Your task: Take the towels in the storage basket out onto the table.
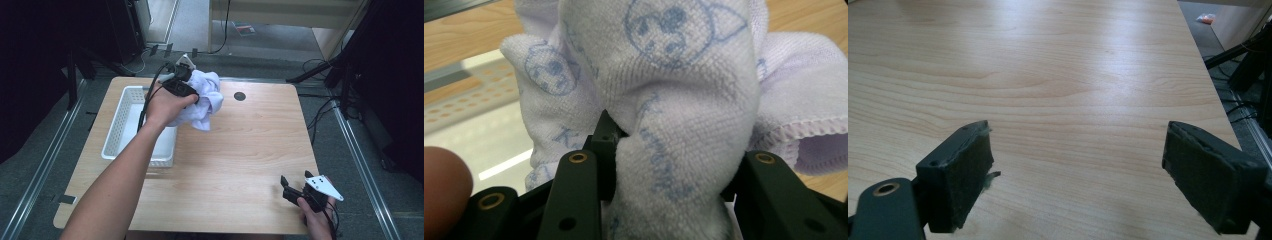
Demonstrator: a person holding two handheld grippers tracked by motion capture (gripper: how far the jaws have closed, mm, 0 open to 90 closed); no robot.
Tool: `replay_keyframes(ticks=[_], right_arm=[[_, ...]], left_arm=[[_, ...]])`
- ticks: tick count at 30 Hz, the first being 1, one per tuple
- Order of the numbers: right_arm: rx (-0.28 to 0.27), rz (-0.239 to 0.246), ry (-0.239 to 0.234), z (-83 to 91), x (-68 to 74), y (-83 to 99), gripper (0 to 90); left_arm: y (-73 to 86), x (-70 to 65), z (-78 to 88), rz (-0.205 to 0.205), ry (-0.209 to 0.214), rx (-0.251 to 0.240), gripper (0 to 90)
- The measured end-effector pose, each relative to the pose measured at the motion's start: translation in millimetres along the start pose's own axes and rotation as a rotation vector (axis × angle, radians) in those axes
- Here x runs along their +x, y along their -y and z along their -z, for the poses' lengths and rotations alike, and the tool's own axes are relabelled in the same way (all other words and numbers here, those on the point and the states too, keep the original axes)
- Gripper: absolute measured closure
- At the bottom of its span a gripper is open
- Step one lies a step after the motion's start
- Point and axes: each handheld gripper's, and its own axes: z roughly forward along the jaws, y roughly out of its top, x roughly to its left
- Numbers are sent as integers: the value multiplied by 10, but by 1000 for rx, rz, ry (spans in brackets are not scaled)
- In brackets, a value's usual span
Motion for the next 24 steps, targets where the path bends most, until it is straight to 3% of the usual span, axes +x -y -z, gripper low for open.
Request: replay_keyframes(ticks=[8, 15, 24], right_arm=[[0, -2, 0, -1, -2, -2, 130], [-4, -2, -4, -3, -5, -3, 130], [-9, -3, -11, -7, -11, -4, 130]], left_arm=[[-51, -292, -313, -19, 30, 24, 598], [-33, -437, -540, -34, 46, 45, 597], [42, -573, -875, -35, 121, 68, 593]])
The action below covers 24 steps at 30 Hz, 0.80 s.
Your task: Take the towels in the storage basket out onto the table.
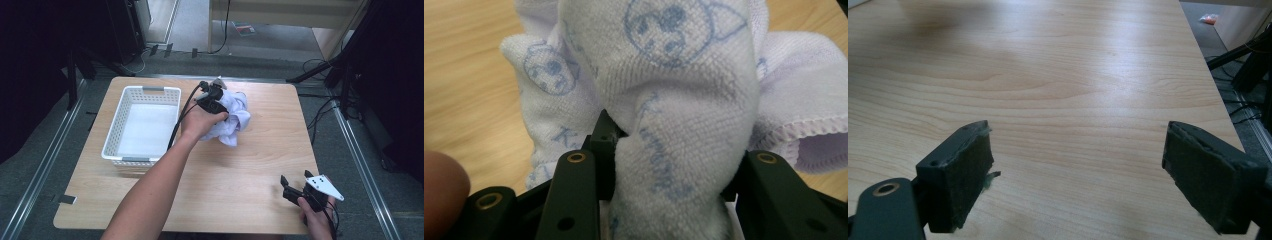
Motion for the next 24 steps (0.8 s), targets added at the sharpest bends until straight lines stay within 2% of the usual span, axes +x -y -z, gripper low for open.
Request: replay_keyframes(ticks=[6, 9, 12, 14, 16, 17, 18, 19, 21, 22, 23, 24], right_arm=[[1, -2, 1, 1, -3, -1, 130], [0, -2, 0, 0, -4, -1, 130], [0, -5, 0, -1, -6, -1, 130], [-2, -6, 1, -2, -7, -1, 130], [-1, -6, 1, -2, -7, -2, 130], [-1, -6, 1, -2, -5, -2, 130], [-1, -6, 1, -2, -5, -2, 130], [0, -5, 1, -2, -6, -2, 130], [0, -5, 2, -2, -5, -2, 130], [0, -4, 2, -2, -4, -2, 130], [0, -4, 2, -2, -4, -2, 130], [0, -4, 2, -1, -4, -2, 130]], left_arm=[[77, 4, -266, 22, 15, 22, 581], [123, 31, -366, 26, 8, 24, 572], [154, 64, -418, 40, 13, 32, 543], [163, 78, -435, 47, 41, 40, 502], [169, 78, -422, 61, 57, 27, 495], [163, 75, -401, 75, 63, 19, 389], [153, 70, -384, 88, 85, 9, 389], [141, 66, -367, 100, 117, 9, 312], [124, 54, -343, 102, 150, 18, 197], [120, 31, -307, 97, 144, 17, 115], [120, 31, -307, 97, 144, 17, 102], [120, 38, -254, 80, 138, 20, 92]])
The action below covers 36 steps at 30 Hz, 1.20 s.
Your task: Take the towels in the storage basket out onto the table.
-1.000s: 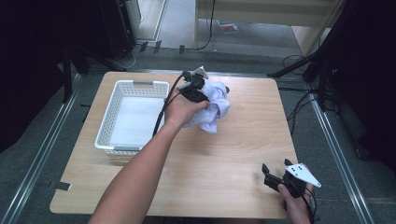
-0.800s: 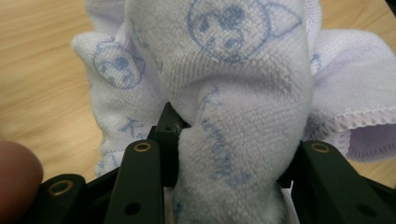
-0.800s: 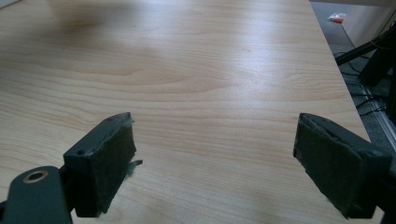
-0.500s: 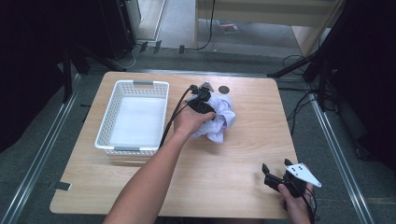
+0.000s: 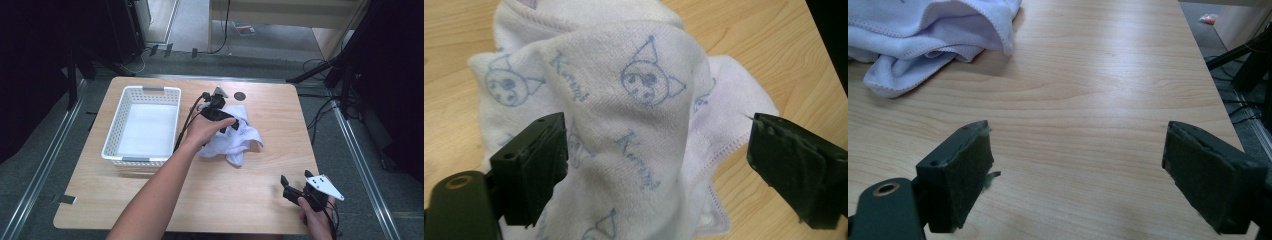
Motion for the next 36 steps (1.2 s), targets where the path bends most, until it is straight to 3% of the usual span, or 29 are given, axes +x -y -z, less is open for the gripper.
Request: replay_keyframes(ticks=[9, 12, 17, 23, 26, 36], right_arm=[[0, -1, -2, 0, 0, 0, 130], [2, -1, -2, -1, 0, -1, 130], [2, 0, 0, -3, 3, -1, 130], [3, 4, 0, -4, 6, -1, 130], [3, 5, 2, -4, 7, -1, 131], [5, 6, 6, -4, 11, -2, 131]], left_arm=[[-7, 80, 328, -12, -48, -38, 9], [12, 152, 500, 11, -124, -87, 0], [78, 357, 779, 44, -153, -130, 0], [206, 611, 1078, 54, -177, -148, 0], [268, 733, 1215, 68, -208, -160, 0], [563, 1160, 1573, 137, -250, -198, 0]])
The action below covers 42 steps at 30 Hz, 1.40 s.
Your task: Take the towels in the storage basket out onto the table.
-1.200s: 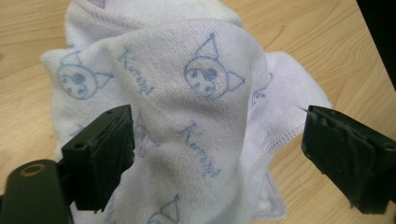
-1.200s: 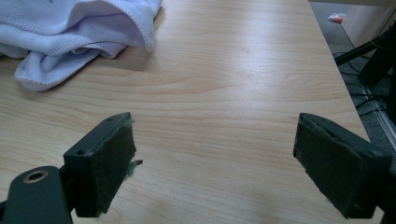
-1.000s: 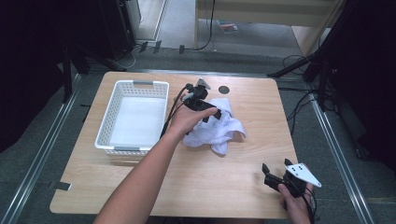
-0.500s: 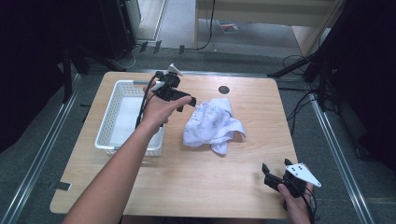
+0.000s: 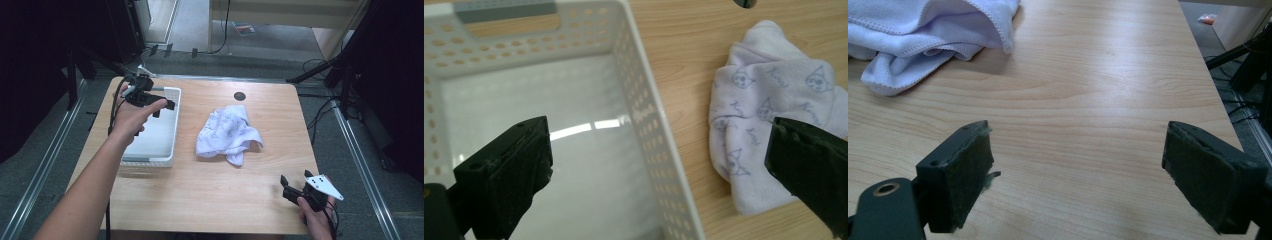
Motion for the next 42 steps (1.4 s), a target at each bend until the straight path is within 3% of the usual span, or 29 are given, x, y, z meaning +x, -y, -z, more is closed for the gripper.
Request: replay_keyframes(ticks=[2, 3, 6, 13, 17, 19, 25, 31, 42], right_arm=[[0, 0, 1, 0, 0, 0, 131], [1, 1, 1, -1, 2, 0, 131], [1, 1, 3, -1, 2, 0, 131], [2, 1, 4, -1, 3, 0, 131], [2, 2, 5, -1, 5, 0, 131], [2, 3, 5, -1, 5, 0, 131], [3, 6, 6, 0, 8, 1, 131], [6, 10, 9, 2, 12, 2, 131], [8, 10, 12, 2, 17, 3, 131]], left_arm=[[35, 87, 35, 18, -7, -14, 0], [74, 145, 68, 25, -30, -26, 0], [114, 188, 93, 25, -44, -33, 0], [313, 306, 165, 44, -35, -72, 0], [468, 380, 228, 41, -53, -90, 0], [554, 416, 270, 56, -47, -115, 0], [851, 523, 380, 76, -84, -186, 0], [1157, 608, 477, 66, -130, -245, 0], [1705, 752, 510, 79, -117, -322, 0]])
